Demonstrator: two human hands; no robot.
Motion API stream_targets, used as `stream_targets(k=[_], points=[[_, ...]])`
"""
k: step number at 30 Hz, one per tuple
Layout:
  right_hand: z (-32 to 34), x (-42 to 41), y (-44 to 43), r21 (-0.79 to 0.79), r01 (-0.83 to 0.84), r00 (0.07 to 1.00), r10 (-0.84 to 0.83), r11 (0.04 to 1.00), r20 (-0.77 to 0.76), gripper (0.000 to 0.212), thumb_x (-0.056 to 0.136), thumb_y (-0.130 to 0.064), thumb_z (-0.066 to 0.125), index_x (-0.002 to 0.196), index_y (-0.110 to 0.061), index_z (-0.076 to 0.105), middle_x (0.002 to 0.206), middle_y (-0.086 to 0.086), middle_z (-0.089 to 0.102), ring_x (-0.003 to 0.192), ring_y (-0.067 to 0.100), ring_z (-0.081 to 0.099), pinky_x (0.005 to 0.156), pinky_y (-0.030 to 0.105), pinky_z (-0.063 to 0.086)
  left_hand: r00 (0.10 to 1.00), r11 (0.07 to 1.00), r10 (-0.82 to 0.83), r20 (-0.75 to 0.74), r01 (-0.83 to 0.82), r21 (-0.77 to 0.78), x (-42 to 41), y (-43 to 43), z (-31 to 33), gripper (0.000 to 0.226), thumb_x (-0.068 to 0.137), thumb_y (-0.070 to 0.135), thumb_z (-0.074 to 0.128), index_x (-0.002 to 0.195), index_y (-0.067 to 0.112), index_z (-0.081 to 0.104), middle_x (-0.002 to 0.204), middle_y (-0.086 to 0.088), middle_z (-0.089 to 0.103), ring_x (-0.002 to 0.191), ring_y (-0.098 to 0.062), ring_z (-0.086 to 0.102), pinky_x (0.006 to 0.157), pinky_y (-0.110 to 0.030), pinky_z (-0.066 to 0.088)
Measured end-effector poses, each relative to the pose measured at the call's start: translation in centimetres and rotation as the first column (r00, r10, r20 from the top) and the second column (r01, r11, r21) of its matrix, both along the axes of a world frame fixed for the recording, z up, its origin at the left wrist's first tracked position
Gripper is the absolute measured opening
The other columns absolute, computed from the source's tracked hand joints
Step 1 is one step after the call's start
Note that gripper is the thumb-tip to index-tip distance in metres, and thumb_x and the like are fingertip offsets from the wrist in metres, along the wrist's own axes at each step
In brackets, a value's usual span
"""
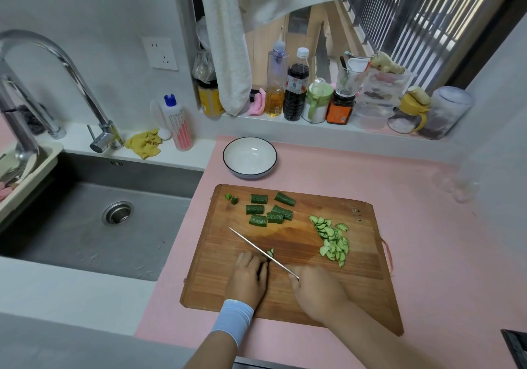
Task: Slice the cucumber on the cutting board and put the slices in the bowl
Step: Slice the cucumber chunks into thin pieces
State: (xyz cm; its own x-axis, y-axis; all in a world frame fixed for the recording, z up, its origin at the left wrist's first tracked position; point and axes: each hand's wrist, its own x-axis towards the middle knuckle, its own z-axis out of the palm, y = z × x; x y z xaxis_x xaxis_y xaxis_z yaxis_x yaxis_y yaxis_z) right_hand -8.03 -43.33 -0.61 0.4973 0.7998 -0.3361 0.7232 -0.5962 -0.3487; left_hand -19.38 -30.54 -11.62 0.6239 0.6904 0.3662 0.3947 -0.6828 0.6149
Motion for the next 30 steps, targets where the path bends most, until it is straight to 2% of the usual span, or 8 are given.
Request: stream_targets(k=[3,5,11,13,17,21,27,30], points=[[0.0,-0.1,-0.2,0.016,-0.019,1.0,0.019,1.0,0.019,0.027,0.101,-0.034,0.04,0.11,-0.027,0.064,0.089,0.0,0.07,0.087,0.025,0.066,0.069,0.033,0.048,1.0,1.0,0.005,0.005,-0.005,-0.012,0.0,0.1,-0.1,0.006,0.085,0.012,0.064,0.086,0.011,0.07,0.084,-0.001,0.059,0.084,-0.017,0.053,0.078,-0.028,0.047],[0.0,-0.2,-0.7,0.034,-0.036,0.998,0.034,0.999,0.051,0.033,0.101,-0.036,0.039,0.127,-0.035,0.058,0.095,-0.001,0.072,0.089,0.024,0.066,0.072,0.034,0.05,1.0,0.999,0.004,0.01,-0.003,-0.044,0.0,0.2,-0.3,0.013,0.081,0.005,0.071,0.093,0.011,0.072,0.09,0.0,0.063,0.089,-0.017,0.056,0.083,-0.026,0.048],[0.8,-0.2,-2.3,0.04,-0.044,0.997,0.041,0.998,0.066,0.035,0.104,-0.037,0.038,0.133,-0.039,0.058,0.098,-0.004,0.072,0.089,0.018,0.065,0.067,0.029,0.039,1.0,0.998,-0.017,0.027,0.018,-0.053,0.0,0.4,-0.5,0.018,0.078,0.002,0.074,0.093,0.012,0.074,0.09,0.0,0.065,0.088,-0.016,0.056,0.083,-0.024,0.048],[0.8,-0.2,-2.2,0.032,-0.03,0.998,0.028,0.999,0.049,0.034,0.104,-0.037,0.039,0.129,-0.037,0.061,0.098,-0.003,0.072,0.089,0.019,0.065,0.067,0.027,0.037,0.999,0.999,-0.015,0.036,0.017,-0.047,0.0,0.4,-0.4,0.015,0.076,0.0,0.076,0.087,0.01,0.073,0.085,-0.001,0.064,0.085,-0.016,0.053,0.081,-0.023,0.046],[0.8,-0.2,-1.7,-0.056,0.004,0.999,-0.002,0.998,0.036,0.029,0.105,-0.036,0.038,0.107,-0.027,0.065,0.079,-0.006,0.062,0.075,0.017,0.058,0.062,0.031,0.038,0.999,0.999,-0.015,0.045,0.017,-0.043,0.0,0.5,-0.3,0.015,0.074,-0.001,0.078,0.08,0.009,0.07,0.081,-0.002,0.063,0.083,-0.014,0.049,0.079,-0.02,0.042],[0.5,-0.1,-0.9,-0.072,0.041,0.999,-0.042,0.997,-0.009,0.032,0.104,-0.035,0.038,0.092,-0.018,0.062,0.08,-0.001,0.065,0.077,0.021,0.06,0.061,0.032,0.037,0.998,0.999,-0.016,0.056,0.019,-0.042,0.1,0.4,-0.3,0.015,0.074,-0.002,0.079,0.08,0.009,0.07,0.082,-0.002,0.063,0.083,-0.016,0.05,0.079,-0.02,0.042],[0.6,0.0,-0.3,-0.068,0.062,0.998,-0.063,0.996,-0.012,0.028,0.102,-0.035,0.041,0.084,-0.02,0.058,0.085,-0.001,0.068,0.083,0.024,0.062,0.062,0.031,0.036,0.998,0.999,-0.029,0.053,0.03,-0.022,-0.1,0.0,-0.1,0.014,0.078,-0.001,0.075,0.088,0.008,0.072,0.088,-0.002,0.06,0.086,-0.017,0.051,0.081,-0.021,0.044],[0.4,-0.1,-0.4,-0.066,0.057,0.998,-0.058,0.996,-0.011,0.027,0.102,-0.035,0.041,0.079,-0.024,0.052,0.085,0.001,0.068,0.083,0.025,0.063,0.062,0.031,0.04,0.999,1.0,-0.001,0.041,0.002,-0.022,-0.3,-0.3,-0.1,0.014,0.078,-0.002,0.075,0.086,0.009,0.07,0.084,-0.003,0.058,0.083,-0.018,0.05,0.077,-0.024,0.044]])
